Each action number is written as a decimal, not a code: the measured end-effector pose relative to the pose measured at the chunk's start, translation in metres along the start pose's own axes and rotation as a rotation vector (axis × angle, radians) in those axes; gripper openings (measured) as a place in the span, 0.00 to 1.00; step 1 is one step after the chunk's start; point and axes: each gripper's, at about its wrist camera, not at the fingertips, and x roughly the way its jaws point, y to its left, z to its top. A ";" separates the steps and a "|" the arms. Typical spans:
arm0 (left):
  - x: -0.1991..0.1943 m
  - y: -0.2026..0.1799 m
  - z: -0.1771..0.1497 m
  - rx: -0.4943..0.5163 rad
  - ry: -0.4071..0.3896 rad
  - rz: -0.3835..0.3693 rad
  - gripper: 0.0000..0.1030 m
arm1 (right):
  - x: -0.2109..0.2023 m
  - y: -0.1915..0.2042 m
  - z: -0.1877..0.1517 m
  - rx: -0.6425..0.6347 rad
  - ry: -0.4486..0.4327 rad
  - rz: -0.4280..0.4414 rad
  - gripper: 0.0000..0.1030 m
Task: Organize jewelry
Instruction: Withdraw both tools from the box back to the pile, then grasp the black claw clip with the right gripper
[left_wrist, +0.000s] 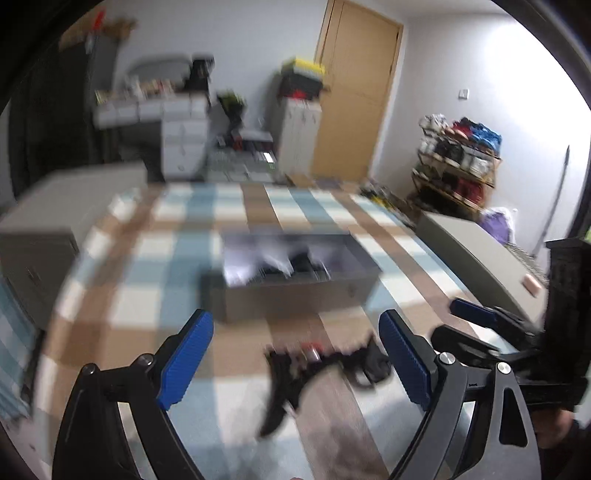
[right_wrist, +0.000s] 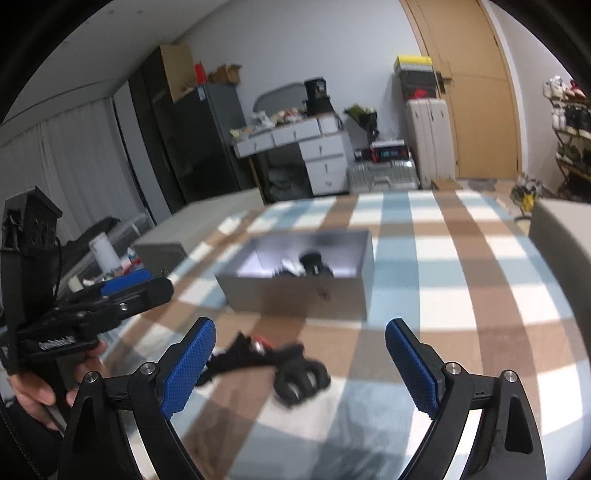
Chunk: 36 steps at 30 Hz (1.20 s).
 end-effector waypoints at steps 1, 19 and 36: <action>0.002 0.003 -0.004 -0.019 0.022 -0.019 0.86 | 0.004 -0.001 -0.004 -0.003 0.018 -0.003 0.91; 0.013 0.018 -0.028 -0.020 0.113 -0.042 0.99 | 0.053 0.002 -0.019 0.001 0.217 0.060 0.89; 0.026 0.031 -0.031 -0.066 0.223 -0.051 0.99 | 0.067 -0.003 -0.017 0.027 0.270 0.053 0.46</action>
